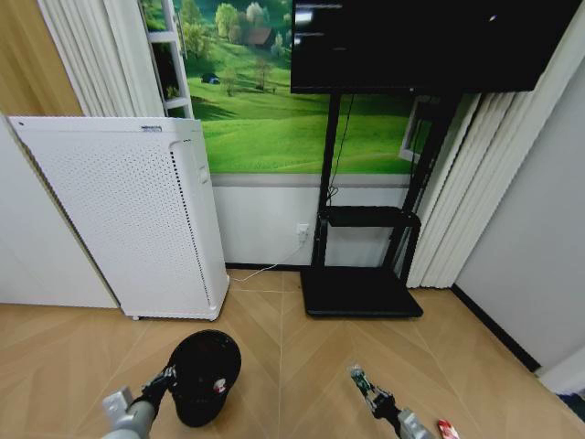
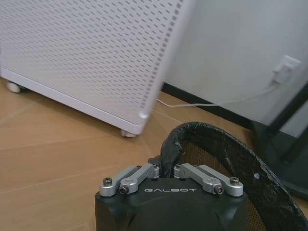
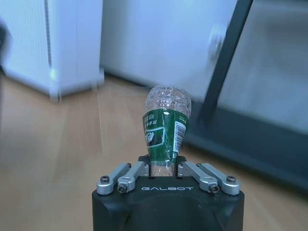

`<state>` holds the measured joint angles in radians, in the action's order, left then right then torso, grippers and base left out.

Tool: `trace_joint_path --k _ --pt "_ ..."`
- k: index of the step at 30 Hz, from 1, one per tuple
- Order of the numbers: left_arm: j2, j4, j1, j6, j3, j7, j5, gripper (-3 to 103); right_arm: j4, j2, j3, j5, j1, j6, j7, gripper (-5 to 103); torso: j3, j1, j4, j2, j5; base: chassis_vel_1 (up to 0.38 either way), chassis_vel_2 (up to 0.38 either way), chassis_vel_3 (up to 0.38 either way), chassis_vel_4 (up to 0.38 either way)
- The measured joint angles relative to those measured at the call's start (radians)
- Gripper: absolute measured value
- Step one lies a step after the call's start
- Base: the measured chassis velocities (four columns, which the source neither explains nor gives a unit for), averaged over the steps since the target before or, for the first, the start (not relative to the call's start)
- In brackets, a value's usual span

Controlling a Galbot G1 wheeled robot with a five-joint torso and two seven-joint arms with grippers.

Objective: Pick up the trash bin and place the garbage on the floor into it.

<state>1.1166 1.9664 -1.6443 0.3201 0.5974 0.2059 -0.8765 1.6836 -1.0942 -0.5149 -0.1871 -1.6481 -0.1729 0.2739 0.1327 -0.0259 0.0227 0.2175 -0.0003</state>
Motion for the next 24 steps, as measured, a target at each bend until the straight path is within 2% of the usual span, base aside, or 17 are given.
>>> trace_joint_path --k 1,3,5,8,9,11,12,13,15,19,24 --pt "0.000 0.000 0.000 0.000 0.000 0.000 0.000 7 0.000 0.000 0.000 0.000 0.000 0.000 0.000 21 0.000 0.000 0.0000 0.000 0.0000 0.000 0.000 0.000 0.000" --pt "-0.044 -0.065 0.048 -0.033 -0.087 -0.066 0.021 7 0.136 0.018 0.014 -0.078 -0.054 -0.017 -0.006 21 0.000 0.000 0.0001 0.000 -0.0003 0.000 0.000 0.000 0.000" --pt "-0.057 -0.082 0.065 -0.044 -0.112 -0.088 0.033 7 0.175 0.025 0.020 -0.096 -0.066 -0.020 -0.005 21 0.000 0.000 -0.0002 0.000 -0.0002 0.000 0.000 0.000 0.000" --pt "-0.097 -0.136 0.139 -0.066 -0.202 -0.147 0.044 7 0.297 0.022 0.036 -0.132 -0.116 -0.026 0.032 21 0.000 0.000 -0.0002 0.000 0.0000 0.000 0.000 0.000 0.000" --pt "-0.097 -0.136 0.139 -0.066 -0.202 -0.147 0.044 7 0.297 0.022 0.036 -0.132 -0.116 -0.026 0.032 21 0.000 0.000 -0.0002 0.000 0.0000 0.000 0.000 0.000 0.000" --pt "-0.117 -0.153 0.170 -0.076 -0.252 -0.183 0.023 7 0.358 0.029 0.065 -0.151 -0.145 -0.041 0.075 21 0.000 0.000 0.0004 0.000 0.0002 0.000 0.000 0.000 0.000" --pt "-0.122 -0.159 0.182 -0.080 -0.274 -0.198 0.016 7 0.365 0.034 0.071 -0.141 -0.150 -0.052 0.099 21 0.000 0.000 -0.0005 0.000 0.0003 0.000 0.000 0.000 0.000" --pt "-0.122 -0.159 0.182 -0.080 -0.274 -0.198 0.016 7 0.365 0.034 0.071 -0.141 -0.150 -0.052 0.099 21 0.000 0.000 -0.0005 0.000 0.0003 0.000 0.000 0.000 0.000" --pt "-0.134 -0.179 0.234 -0.085 -0.344 -0.228 0.000 7 0.370 0.030 0.063 -0.092 -0.176 -0.085 0.144 21 0.000 0.000 -0.0005 0.000 0.0003 0.000 0.000 0.000 0.000" --pt "-0.133 -0.203 0.312 -0.088 -0.441 -0.249 -0.018 7 0.378 0.013 0.061 -0.067 -0.207 -0.103 0.158 21 0.000 0.000 0.0003 0.000 0.0004 0.000 0.000 0.000 0.000" --pt "-0.125 -0.232 0.379 -0.090 -0.553 -0.292 -0.012 7 0.381 0.014 0.088 -0.052 -0.208 -0.106 0.175 21 0.000 0.000 0.0001 0.000 0.0004 0.000 0.000 0.000 0.000"
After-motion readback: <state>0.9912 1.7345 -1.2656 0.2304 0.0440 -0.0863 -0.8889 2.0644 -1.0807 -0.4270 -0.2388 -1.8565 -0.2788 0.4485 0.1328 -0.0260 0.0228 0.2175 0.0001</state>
